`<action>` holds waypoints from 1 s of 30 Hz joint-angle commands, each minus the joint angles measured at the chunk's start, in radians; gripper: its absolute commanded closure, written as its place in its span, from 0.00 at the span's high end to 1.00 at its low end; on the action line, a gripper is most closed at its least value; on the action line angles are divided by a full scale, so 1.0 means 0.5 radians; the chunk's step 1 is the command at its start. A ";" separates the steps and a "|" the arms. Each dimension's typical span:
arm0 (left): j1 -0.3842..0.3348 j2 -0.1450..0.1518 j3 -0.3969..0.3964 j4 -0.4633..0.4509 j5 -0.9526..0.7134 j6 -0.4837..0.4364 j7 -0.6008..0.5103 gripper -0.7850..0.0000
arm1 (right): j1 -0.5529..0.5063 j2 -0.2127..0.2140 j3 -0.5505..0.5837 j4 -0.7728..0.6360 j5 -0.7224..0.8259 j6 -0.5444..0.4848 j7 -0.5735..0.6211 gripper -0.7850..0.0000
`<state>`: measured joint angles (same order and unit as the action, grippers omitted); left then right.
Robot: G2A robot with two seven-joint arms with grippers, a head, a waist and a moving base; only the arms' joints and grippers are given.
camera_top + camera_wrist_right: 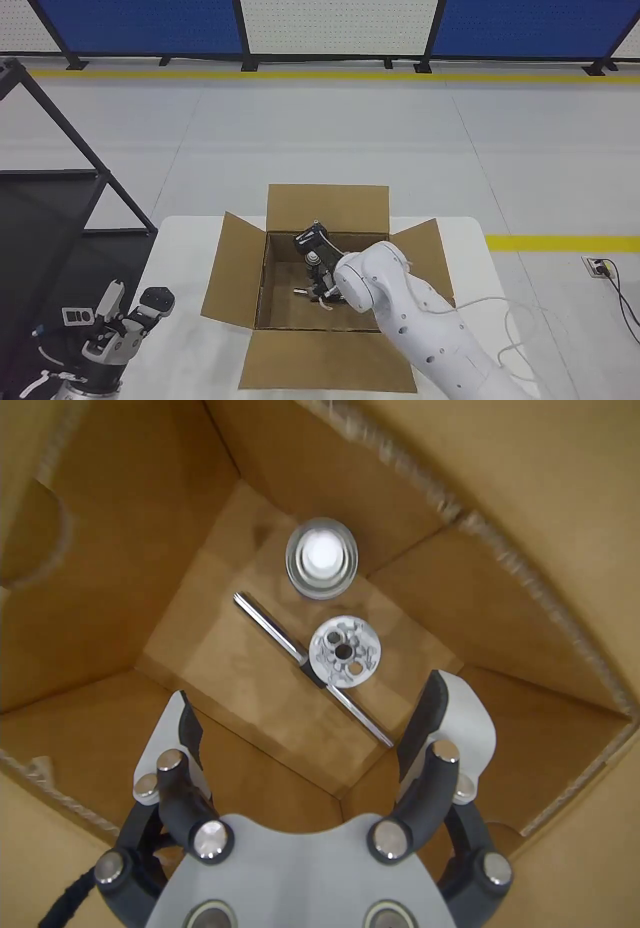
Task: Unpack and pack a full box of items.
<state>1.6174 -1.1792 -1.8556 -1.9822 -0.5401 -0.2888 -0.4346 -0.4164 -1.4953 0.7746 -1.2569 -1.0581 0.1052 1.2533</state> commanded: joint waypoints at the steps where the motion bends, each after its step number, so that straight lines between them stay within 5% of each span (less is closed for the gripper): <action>1: 0.000 0.000 -0.001 0.001 -0.002 -0.001 -0.001 1.00 | -0.003 0.001 0.004 -0.011 0.001 0.002 -0.018 1.00; 15: -0.001 -0.001 0.002 -0.003 0.001 0.008 0.014 1.00 | -0.035 -0.002 0.010 0.038 0.007 -0.058 -0.116 1.00; 30: -0.018 -0.010 -0.005 0.012 -0.008 0.008 0.067 1.00 | 0.087 -0.097 -0.022 0.364 0.192 -0.075 -0.294 1.00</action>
<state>1.6087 -1.1840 -1.8575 -1.9769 -0.5428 -0.2853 -0.4015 -0.3788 -1.5392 0.7676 -1.0898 -0.9670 0.0630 1.1118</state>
